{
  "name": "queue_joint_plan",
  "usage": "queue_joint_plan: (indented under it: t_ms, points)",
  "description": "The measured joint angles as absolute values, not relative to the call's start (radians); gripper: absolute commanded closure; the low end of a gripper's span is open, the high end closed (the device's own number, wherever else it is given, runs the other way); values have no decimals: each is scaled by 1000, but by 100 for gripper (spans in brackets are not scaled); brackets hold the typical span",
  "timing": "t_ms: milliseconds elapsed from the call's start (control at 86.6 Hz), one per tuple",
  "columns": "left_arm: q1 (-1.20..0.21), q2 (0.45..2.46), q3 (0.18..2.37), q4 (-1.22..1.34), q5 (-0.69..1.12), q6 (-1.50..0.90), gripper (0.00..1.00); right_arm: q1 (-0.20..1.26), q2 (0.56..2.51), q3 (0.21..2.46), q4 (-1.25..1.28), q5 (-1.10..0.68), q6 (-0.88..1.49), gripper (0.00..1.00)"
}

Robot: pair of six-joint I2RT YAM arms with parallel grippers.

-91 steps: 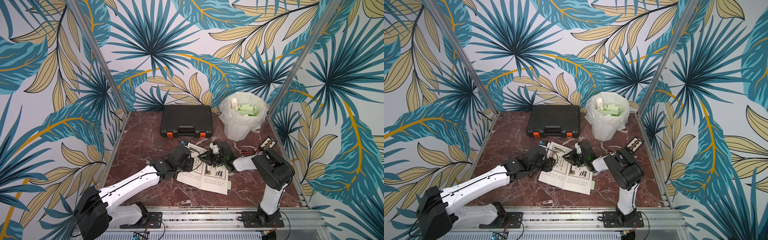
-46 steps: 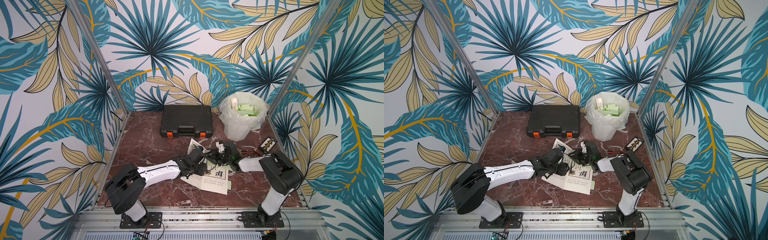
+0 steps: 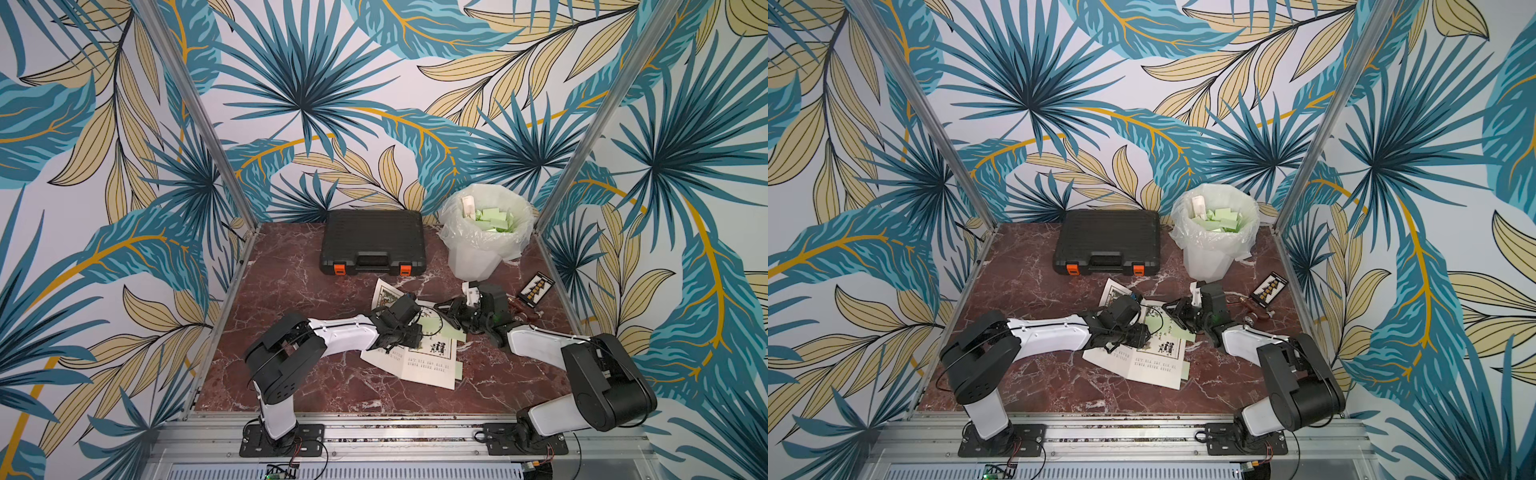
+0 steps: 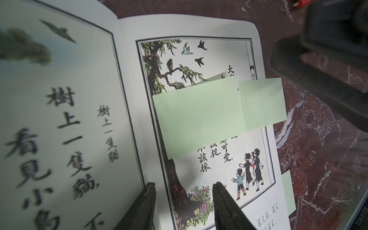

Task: Peel off the used sticky note
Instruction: Tear off the note from the book.

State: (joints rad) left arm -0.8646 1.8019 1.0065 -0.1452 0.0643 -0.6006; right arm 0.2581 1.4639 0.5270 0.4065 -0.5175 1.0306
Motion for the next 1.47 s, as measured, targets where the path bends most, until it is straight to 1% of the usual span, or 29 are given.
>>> queue_joint_plan:
  t_ms: [300,716,866,1028,1143,1316,1374,1467]
  points:
    - [-839,1818,997,-93,87,-641,51,240,1443,471,365,-534,997,66]
    - [-826,1821,947,15,118,-664,49,240,1588,476,393,-594,991,65]
    - [-822,1821,933,44,124,-665,51,240,1617,482,431,-621,995,65]
    - [-814,1821,918,75,135,-670,54,240,1656,484,491,-647,1016,70]
    - [-808,1821,905,96,141,-675,58,240,1673,484,522,-656,1035,73]
    - [-799,1821,891,118,146,-685,64,240,1674,484,538,-656,1047,80]
    - [-796,1822,889,121,148,-687,67,240,1674,484,543,-656,1051,83]
    - [-792,1825,889,119,146,-690,75,240,1674,484,547,-655,1053,90]
